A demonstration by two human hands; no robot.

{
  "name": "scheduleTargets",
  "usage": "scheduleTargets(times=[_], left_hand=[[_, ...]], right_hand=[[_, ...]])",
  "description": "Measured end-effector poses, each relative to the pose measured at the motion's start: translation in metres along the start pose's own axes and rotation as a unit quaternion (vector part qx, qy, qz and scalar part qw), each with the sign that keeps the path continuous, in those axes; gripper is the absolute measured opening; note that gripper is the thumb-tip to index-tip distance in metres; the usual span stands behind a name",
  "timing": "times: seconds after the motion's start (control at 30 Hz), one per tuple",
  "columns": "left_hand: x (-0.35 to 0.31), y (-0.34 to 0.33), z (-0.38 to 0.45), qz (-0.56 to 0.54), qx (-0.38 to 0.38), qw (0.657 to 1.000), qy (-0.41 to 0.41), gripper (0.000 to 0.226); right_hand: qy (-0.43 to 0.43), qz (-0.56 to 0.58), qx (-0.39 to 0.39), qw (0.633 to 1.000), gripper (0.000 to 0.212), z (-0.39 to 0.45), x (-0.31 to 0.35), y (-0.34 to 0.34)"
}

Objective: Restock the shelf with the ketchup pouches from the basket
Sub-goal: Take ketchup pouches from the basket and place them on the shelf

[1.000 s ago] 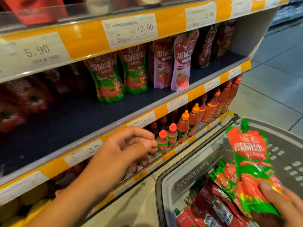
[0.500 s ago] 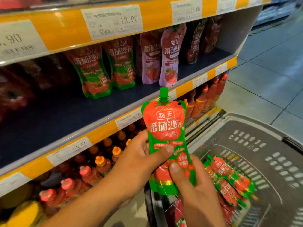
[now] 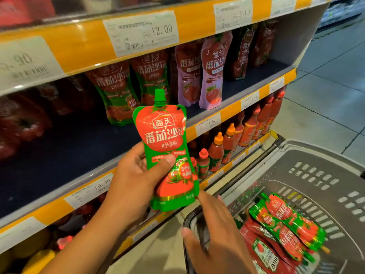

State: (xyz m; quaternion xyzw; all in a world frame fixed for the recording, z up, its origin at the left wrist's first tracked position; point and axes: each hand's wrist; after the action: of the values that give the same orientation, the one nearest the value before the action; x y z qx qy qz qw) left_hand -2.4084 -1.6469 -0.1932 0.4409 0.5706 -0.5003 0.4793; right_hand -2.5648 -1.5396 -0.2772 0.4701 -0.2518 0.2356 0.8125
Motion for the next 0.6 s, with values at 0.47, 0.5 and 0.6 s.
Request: scheduleTargets(times=[0.47, 0.5, 0.6], left_hand=[[-0.039, -0.003, 0.072, 0.032, -0.127, 0.987, -0.09, 0.028], [-0.04, -0.009, 0.079, 0.036, -0.139, 0.984, -0.102, 0.027], [-0.042, -0.026, 0.098, 0.03, -0.161, 0.979, -0.119, 0.03]], right_hand=[[0.119, -0.145, 0.081, 0.979, 0.053, 0.01, -0.027, -0.025], [0.115, -0.142, 0.082, 0.98, 0.053, 0.009, -0.027, -0.025], [0.11, -0.14, 0.08, 0.981, 0.051, 0.01, -0.026, -0.026]])
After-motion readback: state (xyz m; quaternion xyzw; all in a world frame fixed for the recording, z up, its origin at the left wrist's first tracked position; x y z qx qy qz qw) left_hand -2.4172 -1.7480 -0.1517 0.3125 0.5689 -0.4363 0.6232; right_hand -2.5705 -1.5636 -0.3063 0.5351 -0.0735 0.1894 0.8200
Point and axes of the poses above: each hand's wrist, its own z-axis towards the middle knuckle, its own y-axis out of the back of the hand, x = y × z, and after that the axes turned 15 degrees about -x, right-handed
